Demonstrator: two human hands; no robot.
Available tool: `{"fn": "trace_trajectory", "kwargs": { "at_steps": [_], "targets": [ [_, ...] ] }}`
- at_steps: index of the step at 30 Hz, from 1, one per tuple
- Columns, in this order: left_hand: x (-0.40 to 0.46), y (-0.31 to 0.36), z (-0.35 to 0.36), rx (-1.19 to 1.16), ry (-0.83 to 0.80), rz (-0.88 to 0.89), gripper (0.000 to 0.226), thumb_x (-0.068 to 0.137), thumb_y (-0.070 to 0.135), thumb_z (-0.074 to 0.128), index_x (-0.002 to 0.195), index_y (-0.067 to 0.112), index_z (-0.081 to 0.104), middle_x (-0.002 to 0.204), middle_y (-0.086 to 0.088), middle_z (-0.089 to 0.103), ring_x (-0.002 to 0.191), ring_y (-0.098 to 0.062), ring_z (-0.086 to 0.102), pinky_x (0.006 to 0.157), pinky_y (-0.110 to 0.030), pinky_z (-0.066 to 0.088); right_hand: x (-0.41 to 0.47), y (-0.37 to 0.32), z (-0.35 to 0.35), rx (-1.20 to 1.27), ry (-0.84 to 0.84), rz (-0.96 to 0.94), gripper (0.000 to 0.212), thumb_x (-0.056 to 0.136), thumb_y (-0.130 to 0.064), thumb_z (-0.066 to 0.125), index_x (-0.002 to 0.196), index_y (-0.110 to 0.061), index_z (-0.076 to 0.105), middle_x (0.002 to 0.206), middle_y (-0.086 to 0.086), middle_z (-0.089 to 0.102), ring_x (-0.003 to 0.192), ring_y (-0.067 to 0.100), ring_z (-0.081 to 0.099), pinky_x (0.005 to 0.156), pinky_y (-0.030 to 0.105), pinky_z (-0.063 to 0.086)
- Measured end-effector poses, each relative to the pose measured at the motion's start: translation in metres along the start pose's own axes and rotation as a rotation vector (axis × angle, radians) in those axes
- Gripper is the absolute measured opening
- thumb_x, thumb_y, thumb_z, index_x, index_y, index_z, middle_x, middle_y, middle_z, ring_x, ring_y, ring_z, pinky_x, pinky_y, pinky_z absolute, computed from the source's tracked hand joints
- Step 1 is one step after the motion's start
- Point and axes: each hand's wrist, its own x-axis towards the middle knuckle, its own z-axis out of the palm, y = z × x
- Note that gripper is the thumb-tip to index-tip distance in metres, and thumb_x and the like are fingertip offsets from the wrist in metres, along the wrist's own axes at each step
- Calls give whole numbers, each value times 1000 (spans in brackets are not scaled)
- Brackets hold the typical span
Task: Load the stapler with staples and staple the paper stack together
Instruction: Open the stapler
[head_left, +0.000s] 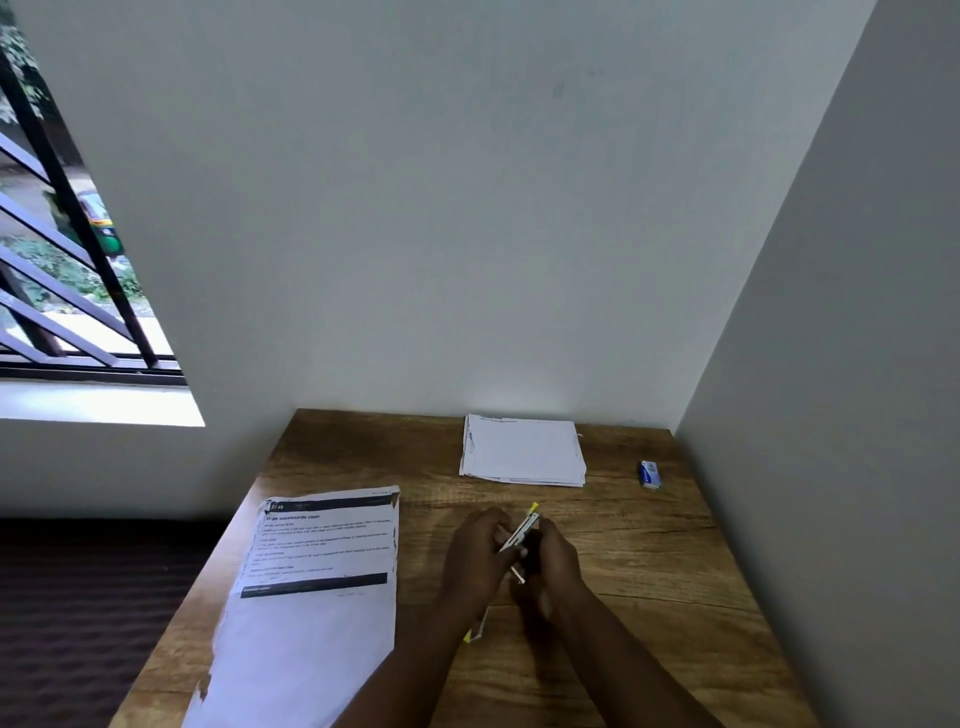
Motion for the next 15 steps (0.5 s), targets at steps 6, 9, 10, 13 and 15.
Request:
{"fn": "trace_trajectory", "kwargs": {
  "at_steps": [6, 9, 10, 13, 15],
  "targets": [
    [-9, 14, 3, 413, 43, 250, 16, 86, 18, 58, 100, 15, 65, 105, -1, 60, 90, -18, 61, 69, -34, 47, 2, 8, 3, 101, 31, -15, 26, 91, -23, 47, 78, -7, 63, 72, 14, 63, 68, 29, 60, 63, 34, 46],
    [-7, 13, 4, 550, 13, 399, 23, 92, 15, 53, 111, 10, 64, 112, -7, 61, 98, -22, 60, 71, -36, 49, 3, 9, 0, 217, -40, -15, 28, 93, -27, 46, 77, -10, 63, 69, 9, 61, 66, 22, 58, 61, 32, 45],
    [-6, 12, 4, 563, 3, 429, 23, 92, 16, 53, 112, 9, 63, 113, -7, 61, 99, -22, 60, 72, -36, 48, 3, 8, -2, 257, -60, -3, 28, 95, -27, 46, 80, -10, 62, 71, 9, 60, 66, 21, 58, 61, 32, 45],
    [-5, 5, 1, 399, 13, 335, 18, 88, 18, 61, 104, 11, 66, 105, -3, 61, 90, -17, 61, 70, -31, 47, 8, 7, -6, 203, -66, 39, 29, 95, -27, 46, 78, -7, 60, 66, 9, 58, 56, 19, 54, 54, 28, 43],
    [-4, -1, 0, 204, 39, 160, 12, 82, 13, 68, 94, 12, 70, 95, -2, 65, 83, -13, 63, 71, -31, 50, 10, 6, -8, 124, -66, 18, 30, 95, -24, 46, 75, -6, 61, 55, 7, 59, 46, 17, 54, 48, 25, 45]
  ]
}}
